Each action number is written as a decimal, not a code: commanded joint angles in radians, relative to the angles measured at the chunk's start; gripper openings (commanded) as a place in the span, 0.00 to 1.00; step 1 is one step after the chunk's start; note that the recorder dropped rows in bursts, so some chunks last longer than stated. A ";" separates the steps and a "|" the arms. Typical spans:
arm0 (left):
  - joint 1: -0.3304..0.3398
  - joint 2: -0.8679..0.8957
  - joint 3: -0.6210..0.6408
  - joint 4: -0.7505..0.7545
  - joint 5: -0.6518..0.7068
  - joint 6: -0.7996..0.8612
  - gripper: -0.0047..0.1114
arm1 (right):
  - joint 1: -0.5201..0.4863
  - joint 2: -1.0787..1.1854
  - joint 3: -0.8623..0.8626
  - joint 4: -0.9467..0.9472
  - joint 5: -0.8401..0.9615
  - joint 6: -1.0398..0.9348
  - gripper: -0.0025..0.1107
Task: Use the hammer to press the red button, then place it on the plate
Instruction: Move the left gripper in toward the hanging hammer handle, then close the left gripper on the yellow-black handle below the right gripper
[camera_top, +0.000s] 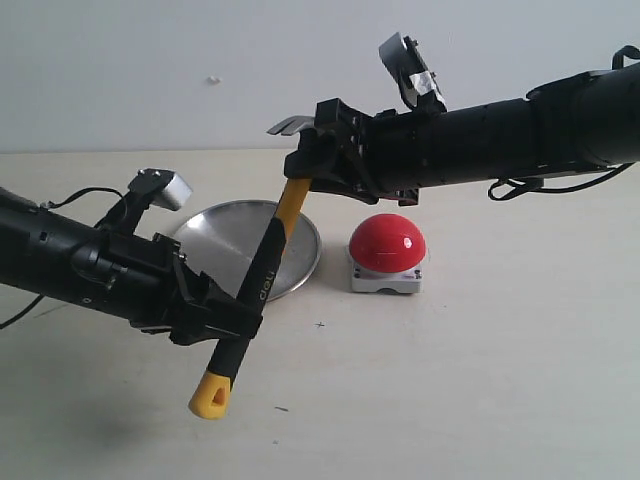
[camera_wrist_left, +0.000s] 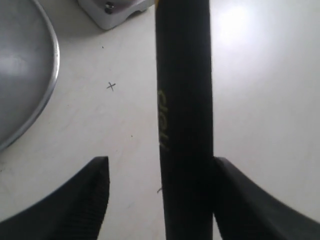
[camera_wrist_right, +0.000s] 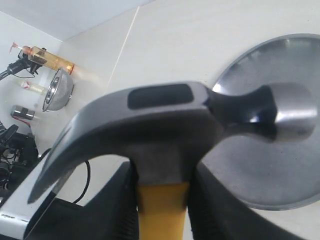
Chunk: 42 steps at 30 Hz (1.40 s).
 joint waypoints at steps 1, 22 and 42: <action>-0.015 0.035 0.001 -0.028 0.011 0.017 0.54 | 0.002 -0.011 -0.015 0.043 0.039 0.003 0.02; -0.088 0.097 0.001 -0.128 -0.048 0.079 0.54 | 0.002 -0.011 -0.015 0.043 0.035 0.003 0.02; -0.088 0.121 0.001 -0.137 -0.075 0.105 0.04 | 0.002 -0.011 -0.015 0.043 0.038 0.003 0.02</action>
